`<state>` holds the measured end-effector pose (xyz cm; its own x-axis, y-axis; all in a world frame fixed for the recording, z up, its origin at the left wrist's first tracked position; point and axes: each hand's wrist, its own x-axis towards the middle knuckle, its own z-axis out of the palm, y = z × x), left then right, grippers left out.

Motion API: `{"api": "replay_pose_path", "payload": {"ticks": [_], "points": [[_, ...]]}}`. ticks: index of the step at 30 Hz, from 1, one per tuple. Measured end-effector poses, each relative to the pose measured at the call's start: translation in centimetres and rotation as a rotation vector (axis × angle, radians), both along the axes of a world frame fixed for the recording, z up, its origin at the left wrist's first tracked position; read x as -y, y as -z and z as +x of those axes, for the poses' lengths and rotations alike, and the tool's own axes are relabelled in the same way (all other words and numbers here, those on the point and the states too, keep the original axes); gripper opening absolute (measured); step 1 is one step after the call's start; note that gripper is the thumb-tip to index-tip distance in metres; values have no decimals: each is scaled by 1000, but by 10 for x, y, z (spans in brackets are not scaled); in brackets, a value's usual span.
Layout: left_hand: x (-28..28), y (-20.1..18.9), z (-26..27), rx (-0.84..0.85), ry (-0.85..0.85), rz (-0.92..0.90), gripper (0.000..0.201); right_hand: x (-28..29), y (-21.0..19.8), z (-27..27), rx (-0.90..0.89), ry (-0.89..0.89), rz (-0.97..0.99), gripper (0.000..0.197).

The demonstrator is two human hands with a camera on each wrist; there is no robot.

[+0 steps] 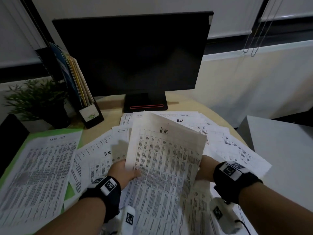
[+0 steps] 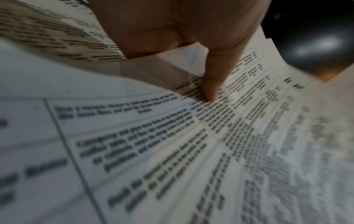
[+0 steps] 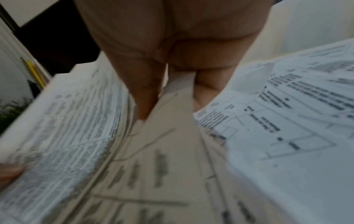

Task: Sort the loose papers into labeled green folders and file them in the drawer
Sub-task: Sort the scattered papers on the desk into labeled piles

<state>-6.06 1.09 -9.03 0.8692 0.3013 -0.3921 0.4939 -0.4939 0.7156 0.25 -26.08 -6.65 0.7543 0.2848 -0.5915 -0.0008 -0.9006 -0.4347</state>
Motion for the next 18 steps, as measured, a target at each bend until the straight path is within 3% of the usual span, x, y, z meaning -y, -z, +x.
{"api": "replay_pose_path", "payload": {"ticks": [3,6,9,11,14,16,18], "points": [[-11,4,0,-56,-57,133,20,13,4,9,99,96,-168,51],[-24,7,-1,-110,-116,237,42,28,6,13,155,171,-261,46],[-28,5,-3,-22,-241,145,69,37,7,13,183,214,-305,45],[-30,-1,-1,2,-313,44,76,38,10,12,193,265,-331,42],[-30,-9,4,-43,-242,51,51,32,11,-1,267,304,-372,48],[-24,-16,7,-58,-170,121,37,25,11,-8,328,181,-381,50],[-17,-23,9,9,-155,154,32,20,9,-11,265,69,-346,42]]}}
